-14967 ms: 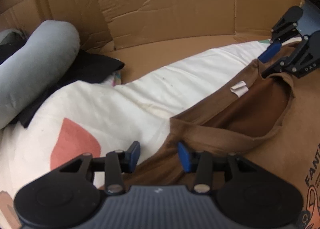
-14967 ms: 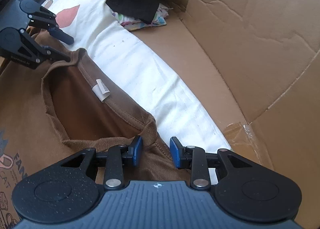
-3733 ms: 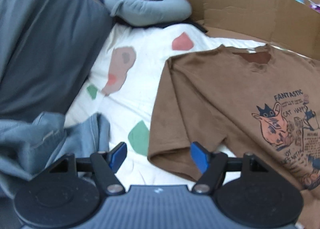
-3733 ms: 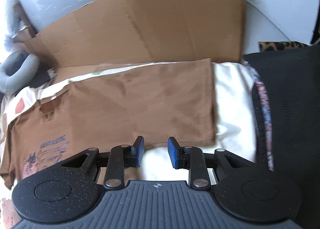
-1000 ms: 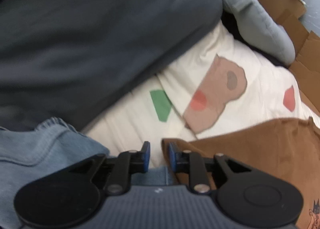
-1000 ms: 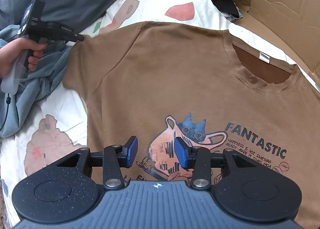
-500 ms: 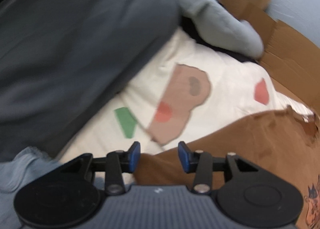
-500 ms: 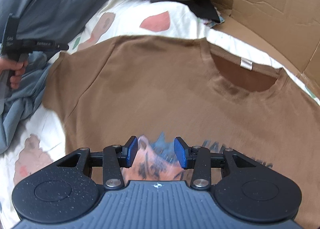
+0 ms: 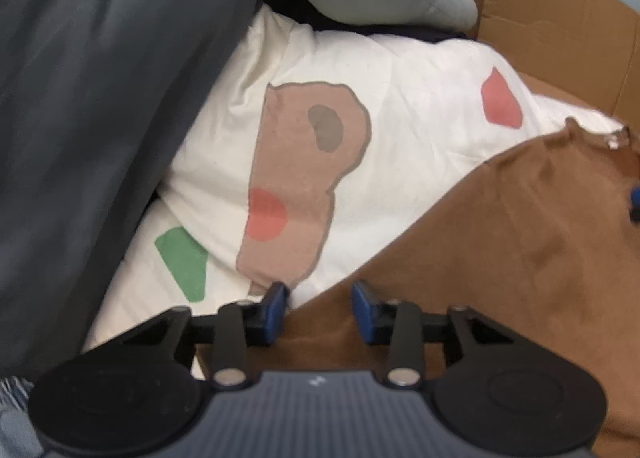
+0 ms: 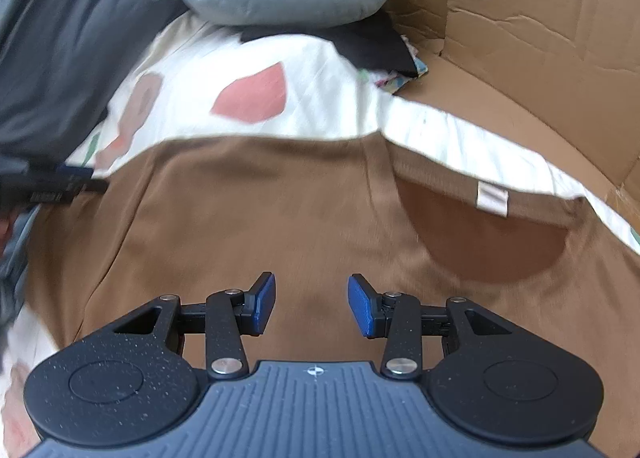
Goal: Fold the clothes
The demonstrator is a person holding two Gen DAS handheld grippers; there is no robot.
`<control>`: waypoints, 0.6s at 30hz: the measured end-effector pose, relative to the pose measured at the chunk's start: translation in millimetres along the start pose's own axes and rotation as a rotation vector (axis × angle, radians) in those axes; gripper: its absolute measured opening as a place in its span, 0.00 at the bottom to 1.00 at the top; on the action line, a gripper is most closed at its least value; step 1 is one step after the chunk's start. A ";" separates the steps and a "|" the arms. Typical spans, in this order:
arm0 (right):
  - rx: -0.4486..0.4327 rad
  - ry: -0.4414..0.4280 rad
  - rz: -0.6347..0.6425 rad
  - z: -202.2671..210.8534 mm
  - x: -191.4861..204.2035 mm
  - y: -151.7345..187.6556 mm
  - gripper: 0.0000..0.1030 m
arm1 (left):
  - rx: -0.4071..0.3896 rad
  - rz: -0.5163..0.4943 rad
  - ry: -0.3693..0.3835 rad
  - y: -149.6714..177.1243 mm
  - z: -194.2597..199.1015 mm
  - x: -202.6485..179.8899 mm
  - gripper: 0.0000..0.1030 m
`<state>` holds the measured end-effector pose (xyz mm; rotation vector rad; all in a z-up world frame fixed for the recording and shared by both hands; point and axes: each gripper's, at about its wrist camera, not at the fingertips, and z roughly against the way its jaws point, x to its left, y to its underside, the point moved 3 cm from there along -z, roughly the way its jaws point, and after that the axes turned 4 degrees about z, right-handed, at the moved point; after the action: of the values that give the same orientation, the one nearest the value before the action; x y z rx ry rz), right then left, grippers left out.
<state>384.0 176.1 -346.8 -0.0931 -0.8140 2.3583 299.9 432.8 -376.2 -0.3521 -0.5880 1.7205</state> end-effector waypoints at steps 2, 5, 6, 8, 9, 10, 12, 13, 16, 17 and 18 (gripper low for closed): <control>-0.010 0.009 -0.024 -10.6 -4.3 -10.8 0.46 | -0.004 0.001 -0.009 -1.4 -1.2 1.9 0.32; -0.029 0.027 -0.047 -26.1 -8.7 -27.2 0.46 | -0.013 0.016 -0.038 -6.5 -0.5 5.5 0.12; -0.035 0.033 -0.052 -31.6 -9.5 -32.7 0.46 | -0.018 0.024 -0.050 -8.8 0.3 6.8 0.06; -0.034 0.039 -0.056 -42.0 -10.1 -43.5 0.46 | -0.038 0.072 -0.050 -12.9 8.5 12.3 0.08; -0.033 0.042 -0.058 -47.1 -10.3 -48.9 0.46 | -0.052 0.098 -0.037 -14.0 14.7 14.8 0.09; -0.032 0.042 -0.061 -50.9 -10.5 -53.0 0.46 | -0.060 0.118 -0.030 -14.1 21.4 16.0 0.12; -0.030 0.043 -0.068 -58.0 -10.8 -60.8 0.46 | -0.067 0.136 -0.036 -11.5 35.2 14.6 0.13; -0.026 0.045 -0.070 -61.4 -11.0 -63.3 0.46 | -0.070 0.142 -0.039 -9.6 41.9 13.0 0.15; -0.016 0.060 -0.063 -70.7 -10.5 -65.8 0.45 | -0.061 0.160 -0.045 3.0 58.8 9.3 0.20; -0.013 0.062 -0.059 -72.3 -9.8 -67.1 0.45 | -0.057 0.166 -0.047 7.4 64.3 8.1 0.26; -0.011 0.064 -0.054 -73.6 -9.1 -68.5 0.45 | -0.050 0.179 -0.053 14.1 69.7 6.8 0.29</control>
<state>447.7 251.5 -367.8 -0.1480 -0.7888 2.2886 249.9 423.8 -326.1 -0.4060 -0.6555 1.8934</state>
